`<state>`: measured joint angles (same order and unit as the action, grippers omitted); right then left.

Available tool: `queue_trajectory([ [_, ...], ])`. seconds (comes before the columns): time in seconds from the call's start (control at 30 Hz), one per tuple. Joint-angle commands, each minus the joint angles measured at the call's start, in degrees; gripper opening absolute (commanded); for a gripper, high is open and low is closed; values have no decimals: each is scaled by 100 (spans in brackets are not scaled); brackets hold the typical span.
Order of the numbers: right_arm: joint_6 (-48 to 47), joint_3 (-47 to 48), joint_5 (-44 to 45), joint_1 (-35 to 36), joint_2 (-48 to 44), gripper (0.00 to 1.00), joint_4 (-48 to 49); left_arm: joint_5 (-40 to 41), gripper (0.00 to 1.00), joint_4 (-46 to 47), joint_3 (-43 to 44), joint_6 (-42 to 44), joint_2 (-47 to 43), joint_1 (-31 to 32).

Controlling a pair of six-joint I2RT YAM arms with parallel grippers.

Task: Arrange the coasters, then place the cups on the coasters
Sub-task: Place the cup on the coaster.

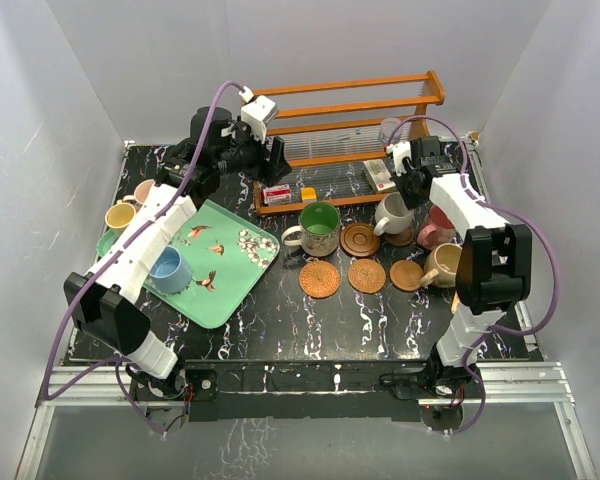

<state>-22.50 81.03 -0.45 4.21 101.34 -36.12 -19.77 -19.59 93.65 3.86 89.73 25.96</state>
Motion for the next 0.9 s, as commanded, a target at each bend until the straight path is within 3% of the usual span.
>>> queue_trajectory([
  [0.0, -131, 485, -69, -29, 102, 0, 162, -305, 67, 26, -39, -43, -265, -63],
  [0.87, -477, 557, 131, -170, 234, 0, -97, -572, 70, 74, -100, -114, -250, -130],
])
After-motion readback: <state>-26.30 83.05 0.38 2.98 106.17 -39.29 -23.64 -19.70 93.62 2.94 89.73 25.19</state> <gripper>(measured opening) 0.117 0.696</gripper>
